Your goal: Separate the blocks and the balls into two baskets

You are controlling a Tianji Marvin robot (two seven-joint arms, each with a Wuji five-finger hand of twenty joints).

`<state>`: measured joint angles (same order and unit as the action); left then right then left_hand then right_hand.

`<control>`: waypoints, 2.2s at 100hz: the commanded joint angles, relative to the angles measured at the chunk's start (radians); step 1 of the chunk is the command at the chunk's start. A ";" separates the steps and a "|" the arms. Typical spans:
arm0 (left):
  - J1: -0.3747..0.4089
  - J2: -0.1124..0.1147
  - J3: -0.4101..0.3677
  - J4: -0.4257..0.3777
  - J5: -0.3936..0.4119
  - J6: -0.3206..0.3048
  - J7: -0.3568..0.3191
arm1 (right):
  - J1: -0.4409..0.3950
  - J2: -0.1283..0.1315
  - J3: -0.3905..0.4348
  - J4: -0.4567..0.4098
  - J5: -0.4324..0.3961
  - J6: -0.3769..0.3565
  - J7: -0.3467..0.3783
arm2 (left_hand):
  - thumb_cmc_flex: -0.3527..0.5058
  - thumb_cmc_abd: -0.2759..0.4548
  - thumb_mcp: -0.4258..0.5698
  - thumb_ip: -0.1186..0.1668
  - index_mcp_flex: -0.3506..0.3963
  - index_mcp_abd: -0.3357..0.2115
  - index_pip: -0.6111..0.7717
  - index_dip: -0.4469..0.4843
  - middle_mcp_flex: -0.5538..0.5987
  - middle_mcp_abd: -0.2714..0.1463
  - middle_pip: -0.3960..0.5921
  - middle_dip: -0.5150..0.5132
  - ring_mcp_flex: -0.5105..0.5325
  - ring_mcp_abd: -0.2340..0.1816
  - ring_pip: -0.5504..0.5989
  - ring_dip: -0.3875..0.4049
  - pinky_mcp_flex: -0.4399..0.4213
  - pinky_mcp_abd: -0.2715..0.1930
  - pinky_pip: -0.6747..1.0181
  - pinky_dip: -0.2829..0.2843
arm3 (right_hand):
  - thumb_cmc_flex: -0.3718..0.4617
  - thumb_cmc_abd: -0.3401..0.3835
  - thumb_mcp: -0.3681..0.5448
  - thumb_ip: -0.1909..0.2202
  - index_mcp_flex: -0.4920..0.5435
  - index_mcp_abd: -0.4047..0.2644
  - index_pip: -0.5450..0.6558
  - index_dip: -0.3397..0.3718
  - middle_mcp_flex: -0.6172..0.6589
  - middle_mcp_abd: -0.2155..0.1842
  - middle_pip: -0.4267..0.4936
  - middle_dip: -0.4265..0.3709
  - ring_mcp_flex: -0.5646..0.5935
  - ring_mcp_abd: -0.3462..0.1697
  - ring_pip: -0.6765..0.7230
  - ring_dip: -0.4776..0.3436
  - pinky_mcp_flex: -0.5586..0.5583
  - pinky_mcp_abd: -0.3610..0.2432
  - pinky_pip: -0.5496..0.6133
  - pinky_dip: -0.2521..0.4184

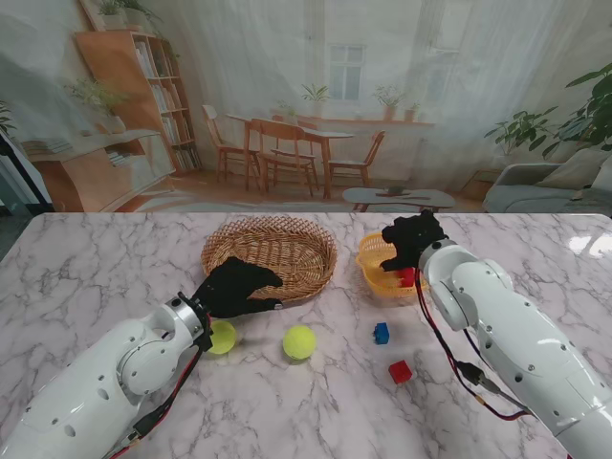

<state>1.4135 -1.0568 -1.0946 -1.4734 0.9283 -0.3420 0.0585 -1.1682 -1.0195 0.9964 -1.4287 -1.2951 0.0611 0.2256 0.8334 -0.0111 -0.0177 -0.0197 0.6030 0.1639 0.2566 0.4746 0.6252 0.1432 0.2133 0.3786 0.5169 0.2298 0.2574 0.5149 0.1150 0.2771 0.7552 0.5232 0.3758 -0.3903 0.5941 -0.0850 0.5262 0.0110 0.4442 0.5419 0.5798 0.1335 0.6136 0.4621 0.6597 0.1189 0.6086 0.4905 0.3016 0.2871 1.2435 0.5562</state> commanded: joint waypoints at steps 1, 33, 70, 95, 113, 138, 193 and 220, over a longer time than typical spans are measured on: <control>-0.001 0.001 0.002 -0.002 0.005 -0.001 -0.013 | -0.028 0.004 0.012 -0.036 -0.011 -0.014 0.000 | 0.015 0.027 -0.006 0.019 0.026 -0.021 0.012 0.011 0.031 -0.010 0.005 0.012 0.008 -0.005 0.010 0.006 -0.007 0.024 -0.019 0.015 | -0.020 0.034 -0.020 0.024 -0.003 0.014 -0.011 -0.004 -0.013 0.010 -0.023 -0.009 -0.012 0.022 -0.041 -0.006 -0.012 0.034 -0.007 -0.004; -0.001 0.002 0.003 -0.002 0.007 -0.001 -0.016 | -0.159 0.001 0.109 -0.187 -0.033 -0.095 -0.020 | 0.013 0.027 -0.006 0.019 0.027 -0.021 0.012 0.011 0.031 -0.011 0.005 0.013 0.008 -0.005 0.010 0.006 -0.007 0.023 -0.019 0.014 | -0.016 0.032 -0.032 0.025 0.014 0.013 -0.021 -0.008 0.009 0.012 -0.039 -0.018 0.000 0.033 -0.059 -0.012 -0.013 0.042 -0.013 -0.004; -0.002 0.002 0.005 -0.001 0.006 0.002 -0.018 | -0.272 0.000 0.153 -0.288 -0.035 -0.143 -0.032 | 0.016 0.027 -0.006 0.019 0.025 -0.020 0.011 0.010 0.031 -0.009 0.005 0.013 0.008 -0.003 0.010 0.006 -0.005 0.017 -0.018 0.014 | -0.015 0.040 -0.061 0.025 0.040 0.013 -0.034 -0.012 0.034 0.015 -0.061 -0.019 0.005 0.040 -0.076 -0.012 -0.011 0.048 -0.016 -0.002; -0.002 0.002 0.004 -0.002 0.007 0.004 -0.019 | -0.348 0.002 0.164 -0.298 -0.049 -0.141 -0.057 | 0.014 0.027 -0.007 0.019 0.025 -0.021 0.011 0.010 0.030 -0.010 0.005 0.013 0.007 -0.003 0.011 0.006 -0.004 0.017 -0.019 0.013 | -0.013 0.034 -0.074 0.028 0.062 0.008 -0.034 -0.011 0.056 0.017 -0.056 -0.010 0.015 0.041 -0.069 -0.005 -0.004 0.045 -0.013 0.001; -0.005 0.003 0.011 0.000 0.006 0.007 -0.025 | -0.387 0.003 0.169 -0.301 -0.052 -0.127 -0.063 | 0.013 0.027 -0.007 0.019 0.025 -0.022 0.011 0.010 0.029 -0.010 0.005 0.013 0.008 -0.005 0.011 0.006 -0.005 0.017 -0.019 0.012 | -0.005 0.027 -0.078 0.030 0.065 0.005 -0.031 -0.007 0.059 0.015 -0.052 -0.001 0.011 0.040 -0.064 0.000 -0.005 0.044 -0.014 0.004; -0.007 0.003 0.014 0.001 0.004 0.009 -0.029 | -0.425 0.003 0.145 -0.292 -0.055 -0.087 -0.080 | 0.015 0.027 -0.006 0.019 0.025 -0.020 0.012 0.010 0.031 -0.010 0.006 0.013 0.008 -0.002 0.011 0.006 -0.005 0.018 -0.019 0.011 | 0.011 -0.038 -0.049 0.030 0.084 0.003 -0.017 -0.001 0.085 0.001 -0.002 0.042 0.020 0.034 -0.038 0.015 -0.001 0.044 -0.013 0.010; -0.009 0.004 0.019 0.000 0.003 0.014 -0.037 | -0.444 0.003 0.107 -0.232 -0.090 0.021 -0.131 | 0.014 0.028 -0.006 0.019 0.025 -0.020 0.013 0.010 0.030 -0.012 0.006 0.013 0.008 -0.003 0.011 0.006 -0.005 0.018 -0.019 0.011 | 0.026 -0.211 0.206 0.004 0.056 0.001 -0.018 -0.030 0.121 -0.028 0.029 0.075 0.060 0.015 0.018 0.044 0.022 0.047 -0.013 0.015; -0.010 0.004 0.020 0.001 0.002 0.016 -0.038 | -0.396 0.006 0.065 -0.171 -0.091 0.048 -0.145 | 0.014 0.028 -0.006 0.019 0.024 -0.021 0.012 0.010 0.030 -0.012 0.006 0.013 0.008 -0.005 0.011 0.006 -0.006 0.017 -0.019 0.011 | 0.058 -0.236 0.203 -0.005 0.054 0.002 -0.012 -0.033 0.126 -0.038 0.052 0.086 0.073 0.006 0.041 0.054 0.039 0.044 -0.006 0.015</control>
<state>1.4059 -1.0528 -1.0781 -1.4725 0.9317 -0.3291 0.0354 -1.5720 -1.0145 1.0658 -1.6180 -1.3819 0.0981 0.0905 0.8334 -0.0111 -0.0177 -0.0197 0.6030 0.1639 0.2568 0.4746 0.6253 0.1431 0.2133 0.3785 0.5169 0.2298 0.2574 0.5149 0.1154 0.2771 0.7552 0.5232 0.4068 -0.5909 0.7767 -0.0730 0.6044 -0.0023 0.4213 0.5257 0.6867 0.1072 0.6314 0.5357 0.7110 0.1312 0.5933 0.5327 0.3341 0.2987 1.2288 0.5594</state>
